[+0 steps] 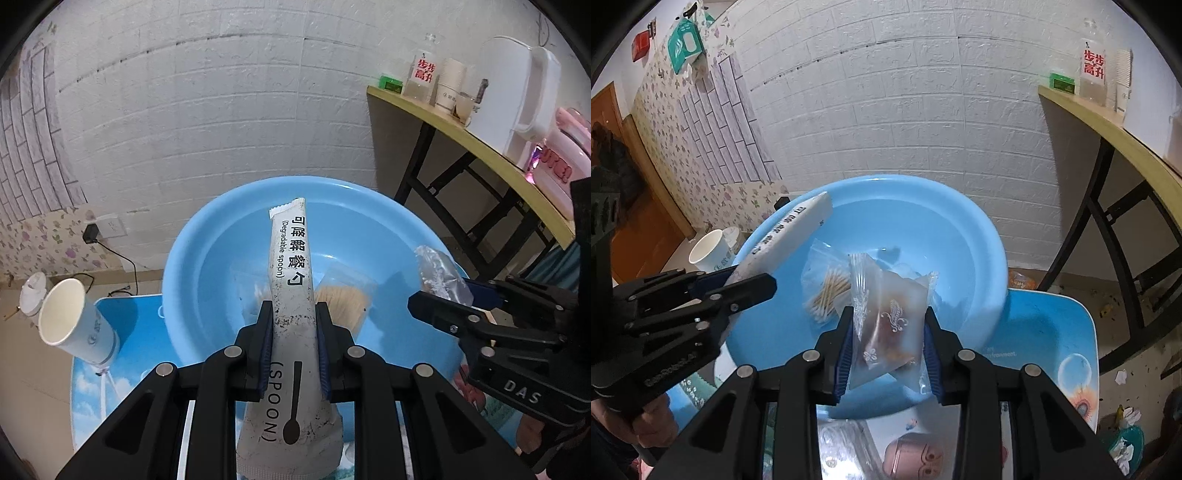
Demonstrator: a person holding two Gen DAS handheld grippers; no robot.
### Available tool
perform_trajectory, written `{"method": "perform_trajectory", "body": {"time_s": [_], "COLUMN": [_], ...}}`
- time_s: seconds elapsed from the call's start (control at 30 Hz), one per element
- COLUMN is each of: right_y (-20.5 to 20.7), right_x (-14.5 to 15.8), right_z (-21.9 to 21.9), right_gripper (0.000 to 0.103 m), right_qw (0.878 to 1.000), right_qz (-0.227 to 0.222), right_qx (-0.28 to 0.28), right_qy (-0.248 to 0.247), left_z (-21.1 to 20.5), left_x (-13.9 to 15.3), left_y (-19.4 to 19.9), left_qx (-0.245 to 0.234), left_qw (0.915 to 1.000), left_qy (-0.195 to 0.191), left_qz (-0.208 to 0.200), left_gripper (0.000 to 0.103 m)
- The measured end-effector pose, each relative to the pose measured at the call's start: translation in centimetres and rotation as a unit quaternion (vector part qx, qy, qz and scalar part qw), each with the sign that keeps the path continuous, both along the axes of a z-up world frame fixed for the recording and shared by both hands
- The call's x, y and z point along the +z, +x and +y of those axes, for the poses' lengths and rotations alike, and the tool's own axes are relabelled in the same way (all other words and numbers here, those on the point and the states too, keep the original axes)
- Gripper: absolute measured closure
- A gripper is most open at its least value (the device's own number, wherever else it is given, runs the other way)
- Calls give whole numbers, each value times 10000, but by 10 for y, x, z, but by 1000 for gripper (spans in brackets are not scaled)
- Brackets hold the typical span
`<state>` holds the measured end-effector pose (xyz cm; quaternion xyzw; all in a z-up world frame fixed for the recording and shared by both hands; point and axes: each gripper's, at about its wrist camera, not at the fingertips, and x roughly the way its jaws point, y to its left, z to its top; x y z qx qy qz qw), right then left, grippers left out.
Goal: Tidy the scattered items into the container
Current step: 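Carry both packets over the blue basin and open both grippers to drop them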
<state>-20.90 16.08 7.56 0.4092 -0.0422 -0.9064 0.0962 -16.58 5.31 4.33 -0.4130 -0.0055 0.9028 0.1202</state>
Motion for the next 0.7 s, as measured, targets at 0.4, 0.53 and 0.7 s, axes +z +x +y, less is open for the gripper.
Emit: {"method": "perform_trajectory", "body": {"time_s": [0.4,0.53,0.7], "right_y": [-21,-27,-37], "right_x": [-16,-21,-27], "right_z": [-6,-9,-12], "right_gripper": [68,68,68], "right_qw": [9998,9997,9996], "right_qz": [-157,-208,-263], "right_qx": [65,80,80], "right_qy": [42,76,96], "left_z": [5,4,5], "left_x": [-14,-18,-24], "left_y": [-26,-33,-41], "left_qx": [-51,-70,-103], "left_qw": [10000,10000,9999], "left_qy": [27,16,6], "left_qz": [-37,-69,-128], "left_gripper": [83,82,81]}}
